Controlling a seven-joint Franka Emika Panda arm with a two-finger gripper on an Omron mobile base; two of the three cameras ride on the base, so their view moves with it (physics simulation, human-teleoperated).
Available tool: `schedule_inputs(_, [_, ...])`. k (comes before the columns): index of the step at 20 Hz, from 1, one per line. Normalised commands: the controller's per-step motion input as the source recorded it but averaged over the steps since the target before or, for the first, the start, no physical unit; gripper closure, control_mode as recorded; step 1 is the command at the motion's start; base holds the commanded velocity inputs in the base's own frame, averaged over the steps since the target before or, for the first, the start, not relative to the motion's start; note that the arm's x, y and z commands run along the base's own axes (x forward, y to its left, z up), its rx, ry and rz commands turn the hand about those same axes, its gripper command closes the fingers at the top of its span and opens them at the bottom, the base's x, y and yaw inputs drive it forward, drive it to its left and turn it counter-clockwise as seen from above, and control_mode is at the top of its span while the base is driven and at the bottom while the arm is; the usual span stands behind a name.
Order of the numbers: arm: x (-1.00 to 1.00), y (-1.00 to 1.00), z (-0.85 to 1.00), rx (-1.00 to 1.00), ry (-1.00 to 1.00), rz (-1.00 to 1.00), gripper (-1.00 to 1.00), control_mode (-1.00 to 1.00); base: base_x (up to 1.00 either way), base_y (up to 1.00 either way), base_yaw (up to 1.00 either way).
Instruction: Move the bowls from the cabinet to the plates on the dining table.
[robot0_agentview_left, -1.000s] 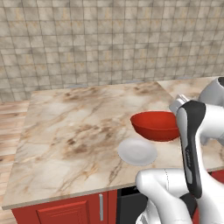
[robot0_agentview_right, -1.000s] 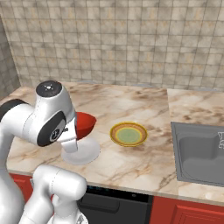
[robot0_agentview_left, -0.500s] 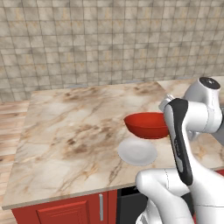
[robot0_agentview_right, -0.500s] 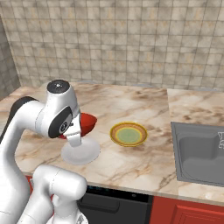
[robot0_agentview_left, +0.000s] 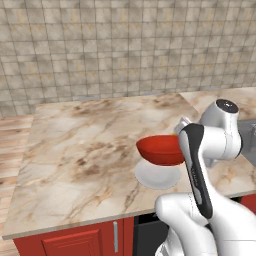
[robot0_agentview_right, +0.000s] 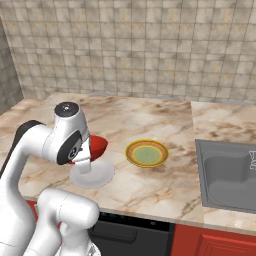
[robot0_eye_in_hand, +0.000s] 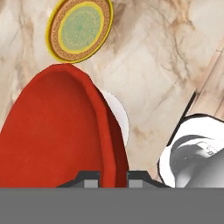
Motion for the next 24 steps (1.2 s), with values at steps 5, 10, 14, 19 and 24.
schedule_inputs(5, [0.04, 0.03, -0.55, 0.0, -0.1, 0.0, 1.0, -1.0, 0.0, 0.0, 0.0])
schedule_inputs(10, [0.18, 0.0, -0.31, 0.0, -0.11, 0.0, 1.0, -1.0, 0.0, 0.0, 0.0])
schedule_inputs(14, [0.28, 0.0, -0.12, 0.0, -0.04, 0.0, 1.0, -1.0, 0.0, 0.0, 0.0])
schedule_inputs(19, [0.13, 0.0, -0.14, 0.0, -0.05, 0.0, 1.0, -1.0, 0.0, 0.0, 0.0])
schedule_inputs(24, [0.0, 0.0, -0.33, 0.0, -0.12, 0.0, 1.0, -1.0, 0.0, 0.0, 0.0])
